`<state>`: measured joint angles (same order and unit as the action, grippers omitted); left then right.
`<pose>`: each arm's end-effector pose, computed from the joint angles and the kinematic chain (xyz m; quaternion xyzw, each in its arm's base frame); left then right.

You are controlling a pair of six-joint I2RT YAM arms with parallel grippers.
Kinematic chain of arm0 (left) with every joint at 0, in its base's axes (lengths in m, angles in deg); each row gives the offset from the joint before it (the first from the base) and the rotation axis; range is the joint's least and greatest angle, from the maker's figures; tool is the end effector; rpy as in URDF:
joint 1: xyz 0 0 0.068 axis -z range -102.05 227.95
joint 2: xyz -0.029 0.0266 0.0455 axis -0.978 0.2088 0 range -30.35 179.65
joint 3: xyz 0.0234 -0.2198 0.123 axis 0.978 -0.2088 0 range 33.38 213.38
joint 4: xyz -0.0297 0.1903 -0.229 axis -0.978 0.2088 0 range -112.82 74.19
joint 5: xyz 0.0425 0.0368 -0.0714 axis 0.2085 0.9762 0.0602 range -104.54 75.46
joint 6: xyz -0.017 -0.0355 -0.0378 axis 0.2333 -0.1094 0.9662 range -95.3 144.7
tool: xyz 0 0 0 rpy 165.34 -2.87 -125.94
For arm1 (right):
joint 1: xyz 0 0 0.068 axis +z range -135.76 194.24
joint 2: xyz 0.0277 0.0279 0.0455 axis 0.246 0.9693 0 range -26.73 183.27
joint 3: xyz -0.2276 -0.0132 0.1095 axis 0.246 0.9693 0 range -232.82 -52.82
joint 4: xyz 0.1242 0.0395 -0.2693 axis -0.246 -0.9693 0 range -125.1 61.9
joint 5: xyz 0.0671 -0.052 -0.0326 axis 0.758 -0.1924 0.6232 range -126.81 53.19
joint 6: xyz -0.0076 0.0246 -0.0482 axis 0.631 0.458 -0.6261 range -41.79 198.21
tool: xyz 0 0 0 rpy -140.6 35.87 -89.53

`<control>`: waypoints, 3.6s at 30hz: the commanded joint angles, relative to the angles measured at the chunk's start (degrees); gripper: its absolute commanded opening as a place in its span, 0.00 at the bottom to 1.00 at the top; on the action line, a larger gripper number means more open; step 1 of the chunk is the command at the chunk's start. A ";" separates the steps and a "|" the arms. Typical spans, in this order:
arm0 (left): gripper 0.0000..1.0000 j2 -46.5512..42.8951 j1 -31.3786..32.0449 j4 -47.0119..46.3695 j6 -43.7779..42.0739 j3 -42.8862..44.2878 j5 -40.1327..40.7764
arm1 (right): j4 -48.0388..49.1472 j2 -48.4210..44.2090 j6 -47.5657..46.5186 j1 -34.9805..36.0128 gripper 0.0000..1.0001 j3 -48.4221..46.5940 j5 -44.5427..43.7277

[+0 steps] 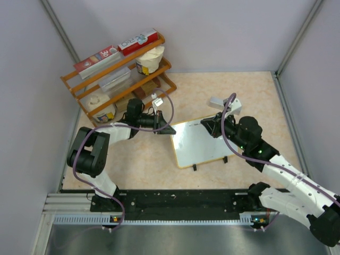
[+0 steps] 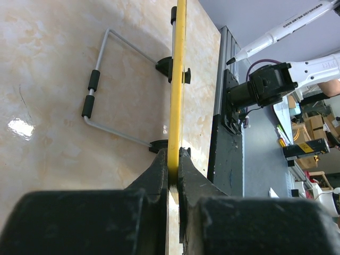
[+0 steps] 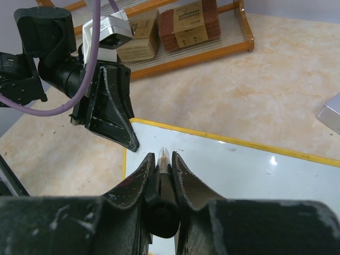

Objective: Write a sentence on the whiteboard

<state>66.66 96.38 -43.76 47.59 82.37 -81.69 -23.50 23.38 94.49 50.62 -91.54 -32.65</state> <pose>0.3341 -0.1469 0.1432 0.2608 0.7214 -0.5948 0.2403 0.2116 0.1593 0.2898 -0.1542 0.7316 0.3186 0.5827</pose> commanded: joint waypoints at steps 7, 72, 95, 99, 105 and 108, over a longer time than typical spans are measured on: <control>0.00 -1.39 0.46 -2.78 -3.21 -1.44 0.36 | 1.38 1.04 0.43 0.80 0.00 -3.91 1.20; 0.00 -0.77 0.90 -1.81 -4.00 -0.92 -0.70 | 3.13 9.57 -1.33 8.18 0.00 -2.77 -12.69; 0.00 -0.42 1.08 -1.29 -4.26 -0.56 -0.87 | 0.68 10.28 -0.19 8.35 0.00 -1.71 -7.50; 0.00 -0.25 1.16 -1.11 -4.35 -0.48 -0.87 | -0.20 9.49 -0.01 8.27 0.00 -1.01 -7.59; 0.00 -0.24 1.25 -0.76 -4.61 -0.39 -0.87 | -1.00 8.34 0.16 8.36 0.00 0.05 -9.00; 0.00 -0.33 1.34 -0.41 -4.88 -0.21 -0.87 | -1.44 7.73 0.16 8.36 0.00 0.13 -10.75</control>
<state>66.66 96.38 -43.94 47.74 82.07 -81.43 -23.06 32.32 94.97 58.38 -92.20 -39.90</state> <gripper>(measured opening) 0.056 0.138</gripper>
